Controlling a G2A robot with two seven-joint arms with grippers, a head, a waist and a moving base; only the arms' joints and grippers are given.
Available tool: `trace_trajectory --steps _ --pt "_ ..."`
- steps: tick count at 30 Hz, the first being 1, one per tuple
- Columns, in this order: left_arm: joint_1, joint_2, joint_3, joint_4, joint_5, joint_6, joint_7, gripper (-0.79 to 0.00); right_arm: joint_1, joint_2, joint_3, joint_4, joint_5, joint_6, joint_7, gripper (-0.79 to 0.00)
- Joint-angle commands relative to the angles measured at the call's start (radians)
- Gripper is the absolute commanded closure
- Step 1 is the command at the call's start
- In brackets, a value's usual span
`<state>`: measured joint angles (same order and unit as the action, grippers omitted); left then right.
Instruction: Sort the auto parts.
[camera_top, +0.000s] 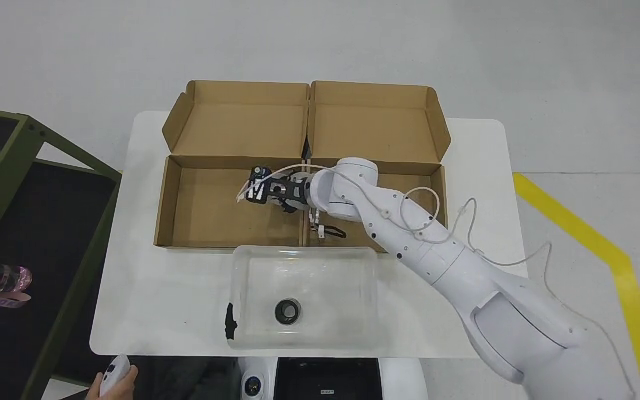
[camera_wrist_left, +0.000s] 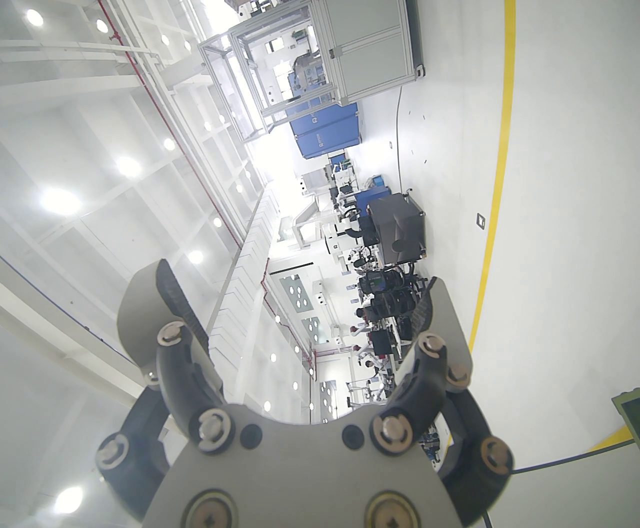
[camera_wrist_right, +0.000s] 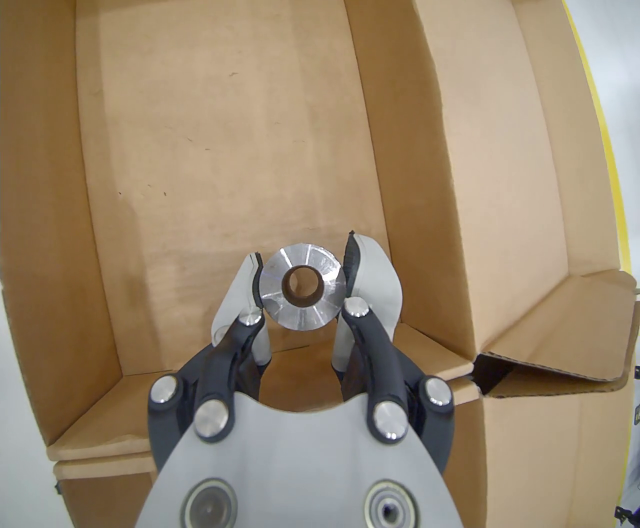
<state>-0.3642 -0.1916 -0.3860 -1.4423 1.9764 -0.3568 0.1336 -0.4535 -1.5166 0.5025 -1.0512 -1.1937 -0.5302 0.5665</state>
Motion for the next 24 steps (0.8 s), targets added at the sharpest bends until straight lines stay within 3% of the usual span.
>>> trace_trajectory --steps 1,13,24 --pt "0.000 0.000 0.000 0.000 0.000 0.000 0.000 -0.785 0.005 -0.007 -0.003 0.014 0.000 -0.002 0.002 0.000" --pt "0.000 0.000 0.000 0.000 0.000 0.000 0.000 -0.785 0.019 -0.047 -0.021 0.068 -0.025 -0.011 -0.001 -0.256" --pt "0.000 0.000 0.000 0.000 0.000 0.000 0.000 -0.785 0.012 -0.054 0.003 0.042 -0.055 -0.035 -0.010 -0.326"
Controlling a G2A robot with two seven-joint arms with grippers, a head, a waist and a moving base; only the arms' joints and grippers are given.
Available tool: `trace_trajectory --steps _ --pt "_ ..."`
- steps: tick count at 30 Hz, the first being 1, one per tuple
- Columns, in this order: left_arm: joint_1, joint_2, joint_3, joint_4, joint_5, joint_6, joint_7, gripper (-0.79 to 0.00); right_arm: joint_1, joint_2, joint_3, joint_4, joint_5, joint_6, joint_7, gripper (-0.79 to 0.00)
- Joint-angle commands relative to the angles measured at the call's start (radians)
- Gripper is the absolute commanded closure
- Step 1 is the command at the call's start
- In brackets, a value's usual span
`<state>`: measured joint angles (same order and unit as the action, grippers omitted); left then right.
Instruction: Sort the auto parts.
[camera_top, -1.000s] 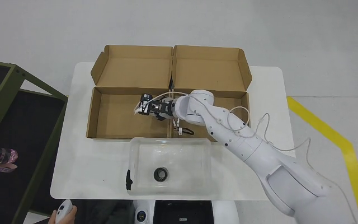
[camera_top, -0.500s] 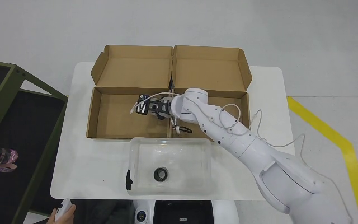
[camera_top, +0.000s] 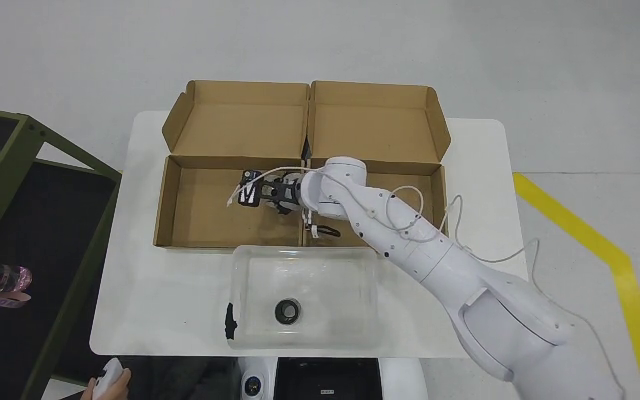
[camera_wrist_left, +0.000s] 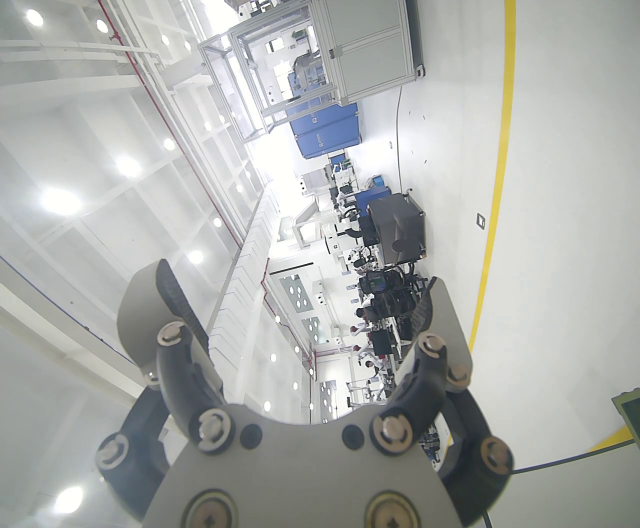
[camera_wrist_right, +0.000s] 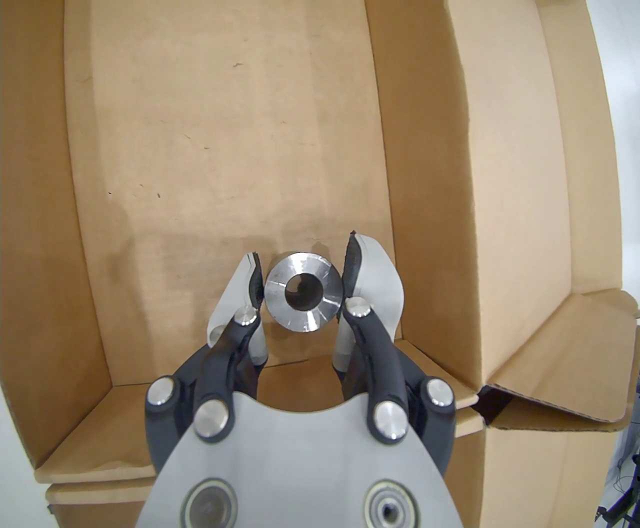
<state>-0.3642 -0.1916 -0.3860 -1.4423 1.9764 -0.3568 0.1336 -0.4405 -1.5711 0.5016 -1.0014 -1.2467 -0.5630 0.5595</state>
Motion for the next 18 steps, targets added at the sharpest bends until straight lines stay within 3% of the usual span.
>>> trace_trajectory --steps 1,9,18 --pt "0.000 0.000 0.000 0.000 0.000 0.000 0.000 -0.785 -0.003 0.002 0.009 -0.021 -0.006 -0.004 -0.005 -0.329" --pt "0.000 0.000 0.000 0.000 0.000 0.000 0.000 -0.785 -0.063 0.033 0.073 -0.193 -0.011 -0.049 0.010 -0.357" --pt "0.000 0.000 0.000 0.000 0.000 0.000 0.000 -0.785 -0.230 0.094 0.165 -0.467 0.019 -0.146 0.091 -0.360"
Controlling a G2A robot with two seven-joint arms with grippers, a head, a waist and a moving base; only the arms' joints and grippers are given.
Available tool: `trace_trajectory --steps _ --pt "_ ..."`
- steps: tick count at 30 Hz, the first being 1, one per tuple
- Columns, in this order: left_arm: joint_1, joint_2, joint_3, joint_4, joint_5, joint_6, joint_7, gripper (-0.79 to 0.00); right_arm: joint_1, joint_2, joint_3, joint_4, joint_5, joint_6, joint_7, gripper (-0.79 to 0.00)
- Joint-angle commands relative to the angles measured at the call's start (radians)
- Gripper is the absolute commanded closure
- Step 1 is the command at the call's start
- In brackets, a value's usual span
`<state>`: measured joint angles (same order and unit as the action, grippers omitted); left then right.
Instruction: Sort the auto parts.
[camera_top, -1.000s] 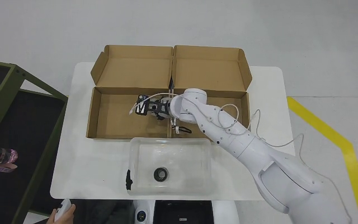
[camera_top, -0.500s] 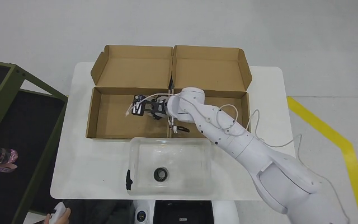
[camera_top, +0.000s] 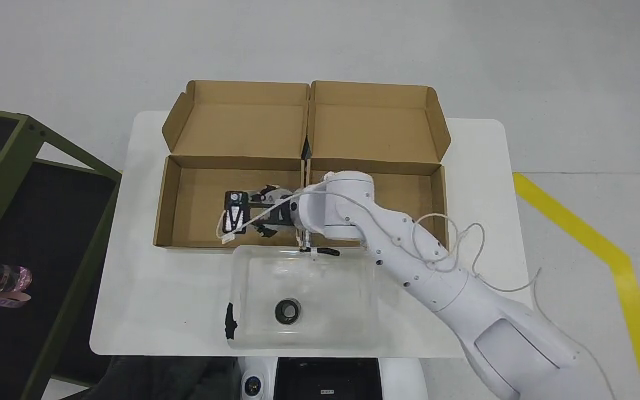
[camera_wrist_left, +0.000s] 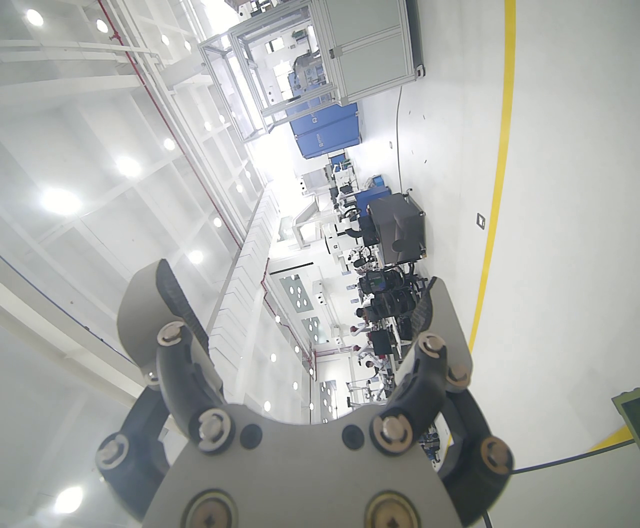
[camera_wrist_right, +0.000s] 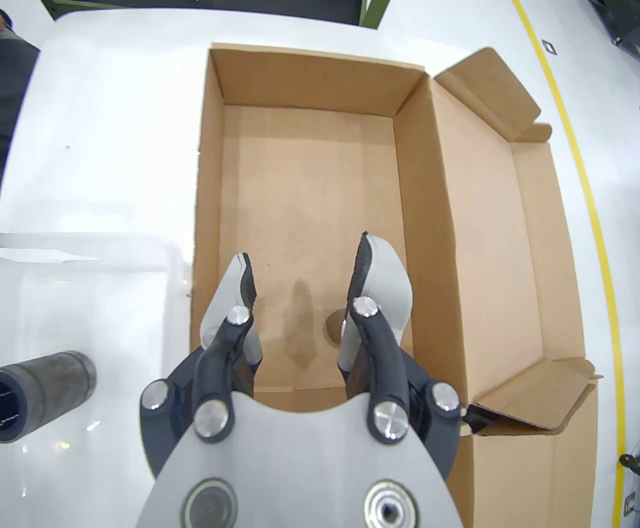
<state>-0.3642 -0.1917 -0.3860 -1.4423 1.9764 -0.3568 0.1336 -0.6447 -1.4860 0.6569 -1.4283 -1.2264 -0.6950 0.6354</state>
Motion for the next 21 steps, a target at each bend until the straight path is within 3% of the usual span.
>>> trace_trajectory --steps 1,14,21 --pt "0.000 0.000 0.000 0.000 0.000 0.000 0.000 -0.785 -0.041 0.013 0.016 -0.063 0.001 -0.023 0.021 -0.360" --pt "0.000 0.000 0.000 0.000 0.000 0.000 0.000 -0.785 -0.367 0.111 0.159 -0.417 -0.014 -0.126 0.113 -0.385" --pt "0.000 0.000 0.000 0.000 0.000 0.000 0.000 -0.785 -0.467 0.142 0.188 -0.511 -0.041 -0.168 0.128 -0.385"
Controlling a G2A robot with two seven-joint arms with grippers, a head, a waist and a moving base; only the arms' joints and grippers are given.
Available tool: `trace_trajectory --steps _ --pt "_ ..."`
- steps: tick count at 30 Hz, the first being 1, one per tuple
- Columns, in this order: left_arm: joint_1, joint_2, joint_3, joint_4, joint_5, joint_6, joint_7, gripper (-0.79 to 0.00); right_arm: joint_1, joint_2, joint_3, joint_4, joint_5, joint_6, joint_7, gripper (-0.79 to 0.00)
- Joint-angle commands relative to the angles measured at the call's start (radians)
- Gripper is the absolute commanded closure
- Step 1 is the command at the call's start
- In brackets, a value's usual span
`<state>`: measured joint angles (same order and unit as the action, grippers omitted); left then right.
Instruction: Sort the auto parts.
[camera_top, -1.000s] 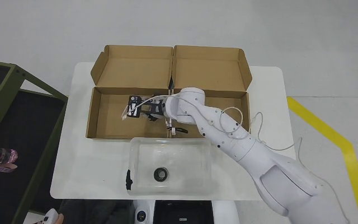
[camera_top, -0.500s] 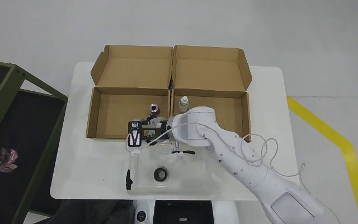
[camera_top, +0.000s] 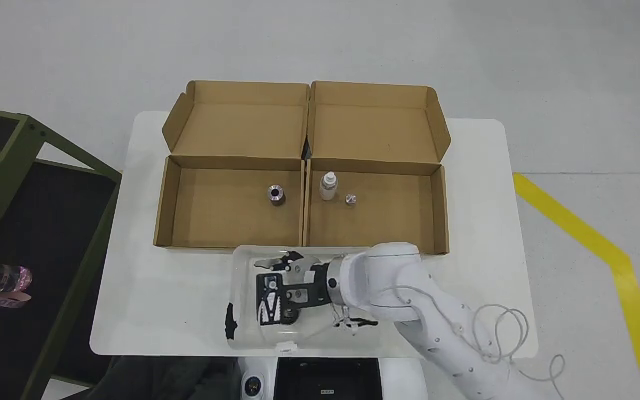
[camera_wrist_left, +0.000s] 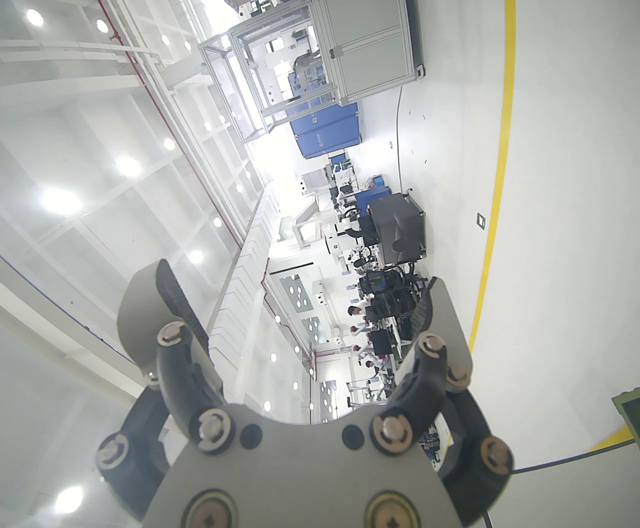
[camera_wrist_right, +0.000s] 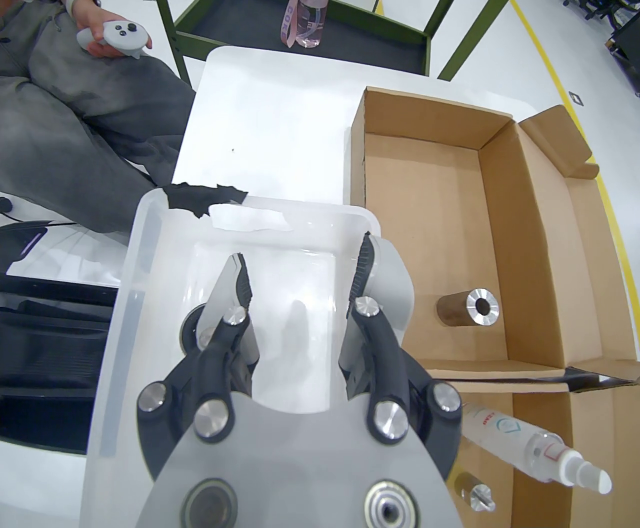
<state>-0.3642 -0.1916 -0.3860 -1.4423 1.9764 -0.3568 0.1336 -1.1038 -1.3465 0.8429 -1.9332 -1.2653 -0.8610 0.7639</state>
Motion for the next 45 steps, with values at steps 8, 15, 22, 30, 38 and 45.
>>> trace_trajectory --steps 8,15,22,30,38,45 --pt "0.000 0.000 0.000 0.000 0.000 0.000 0.000 -0.785 -0.068 0.024 0.005 -0.045 -0.035 -0.026 -0.020 -0.413" --pt "0.000 0.000 0.000 0.000 0.000 0.000 0.000 -0.785 -0.111 0.042 0.010 -0.039 -0.069 -0.034 -0.053 -0.437" --pt "0.000 0.000 0.000 0.000 0.000 0.000 0.000 -0.785 -0.145 0.057 0.009 -0.015 -0.102 -0.037 -0.087 -0.505" --pt "0.000 0.000 0.000 0.000 0.000 0.000 0.000 -0.785 -0.164 0.071 0.014 0.017 -0.139 -0.033 -0.124 -0.499" --pt "0.000 0.000 0.000 0.000 0.000 0.000 0.000 -0.785 -0.130 0.073 -0.010 0.066 -0.160 -0.031 -0.140 -0.505" --pt "0.000 0.000 0.000 0.000 0.000 0.000 0.000 -0.785 -0.084 0.066 -0.057 0.123 -0.153 -0.027 -0.137 -0.517"
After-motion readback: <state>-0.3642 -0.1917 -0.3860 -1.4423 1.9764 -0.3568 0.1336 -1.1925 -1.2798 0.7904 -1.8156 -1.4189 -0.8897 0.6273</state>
